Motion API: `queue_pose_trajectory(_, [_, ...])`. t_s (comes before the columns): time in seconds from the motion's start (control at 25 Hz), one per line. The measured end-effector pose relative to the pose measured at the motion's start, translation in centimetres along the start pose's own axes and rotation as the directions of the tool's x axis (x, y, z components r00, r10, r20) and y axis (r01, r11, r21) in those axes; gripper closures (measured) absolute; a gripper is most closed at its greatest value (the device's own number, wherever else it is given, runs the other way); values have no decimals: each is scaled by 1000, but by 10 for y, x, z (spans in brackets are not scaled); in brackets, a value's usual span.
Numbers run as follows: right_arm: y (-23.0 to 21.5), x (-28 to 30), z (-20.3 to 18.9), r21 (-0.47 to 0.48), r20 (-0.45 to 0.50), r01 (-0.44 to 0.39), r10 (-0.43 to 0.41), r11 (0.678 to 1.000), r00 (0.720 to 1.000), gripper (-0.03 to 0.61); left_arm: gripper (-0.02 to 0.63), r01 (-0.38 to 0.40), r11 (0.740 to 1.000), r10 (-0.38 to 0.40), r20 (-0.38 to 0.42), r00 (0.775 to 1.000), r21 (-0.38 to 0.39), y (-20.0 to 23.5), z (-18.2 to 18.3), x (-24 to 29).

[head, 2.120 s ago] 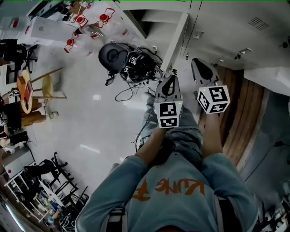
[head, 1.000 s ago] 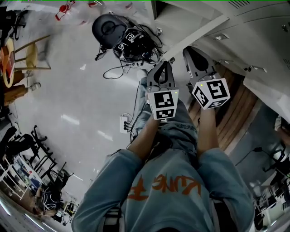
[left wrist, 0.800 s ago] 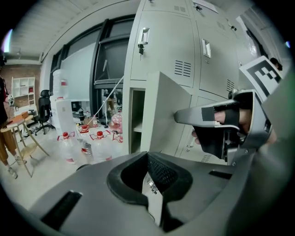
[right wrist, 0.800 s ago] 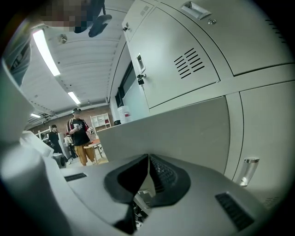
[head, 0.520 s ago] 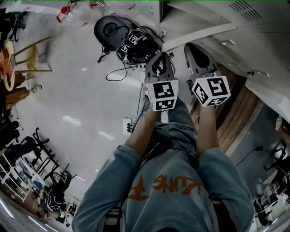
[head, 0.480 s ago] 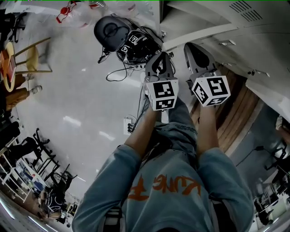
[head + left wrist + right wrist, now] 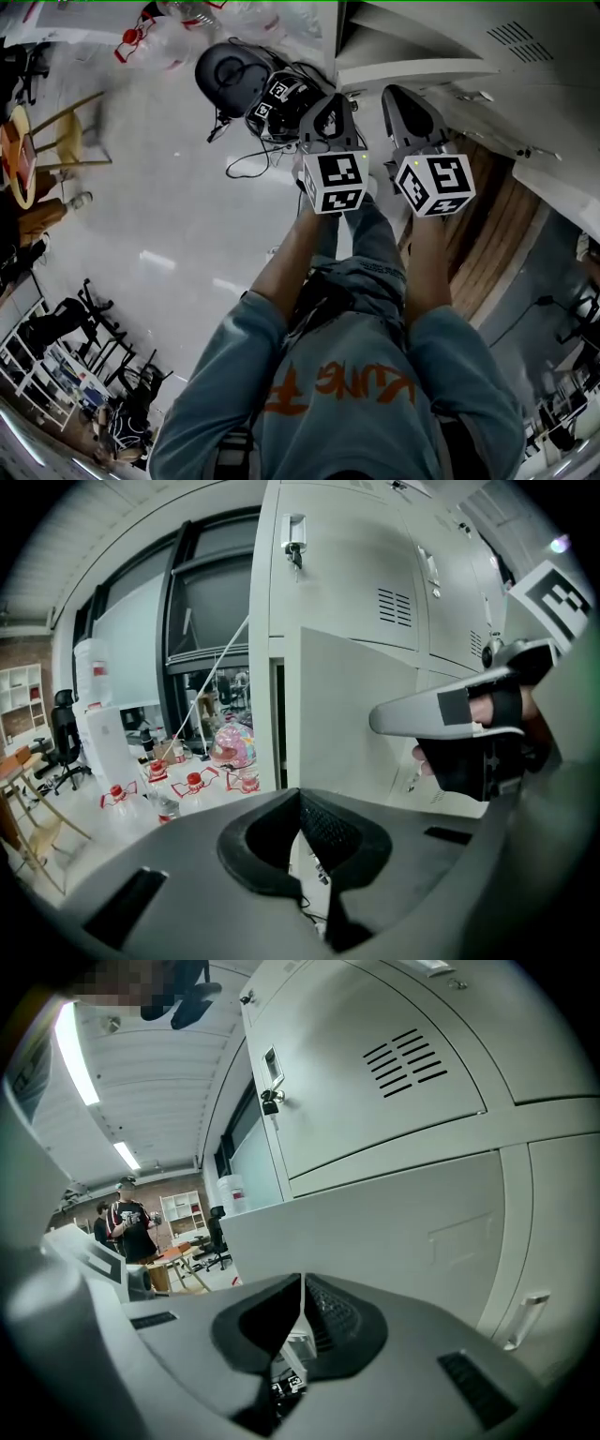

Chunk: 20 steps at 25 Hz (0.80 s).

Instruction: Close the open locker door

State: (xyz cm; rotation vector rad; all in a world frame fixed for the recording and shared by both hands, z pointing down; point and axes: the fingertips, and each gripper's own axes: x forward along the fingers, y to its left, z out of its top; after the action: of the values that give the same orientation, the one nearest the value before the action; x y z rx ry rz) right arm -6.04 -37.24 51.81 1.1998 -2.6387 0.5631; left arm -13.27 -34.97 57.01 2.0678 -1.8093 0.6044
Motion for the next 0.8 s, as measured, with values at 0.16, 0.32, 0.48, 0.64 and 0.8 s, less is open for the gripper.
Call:
queue_pose_trajectory(0.16, [-7, 11, 6, 14, 9, 46, -46, 999, 999, 545, 592, 27, 999, -27, -5, 1000, 32, 10, 7, 16])
queue_pose_trajectory(0.32, [-15, 22, 17, 16, 12, 78, -79, 997, 997, 545, 592, 42, 997, -41, -5, 999, 61, 20, 18, 30])
queue_pose_trajectory(0.48, [-25, 31, 23, 21, 16, 124, -124, 992, 992, 545, 592, 86, 992, -86, -7, 996, 96, 23, 26, 45])
queue_pose_trajectory(0.64, [-32, 39, 28, 18, 18, 151, -151, 988, 988, 545, 592, 112, 987, -112, -6, 994, 114, 27, 33, 58])
queue_pose_trajectory(0.8, [-39, 45, 34, 20, 20, 178, -179, 984, 984, 545, 592, 124, 984, -125, -1, 992, 127, 32, 42, 69])
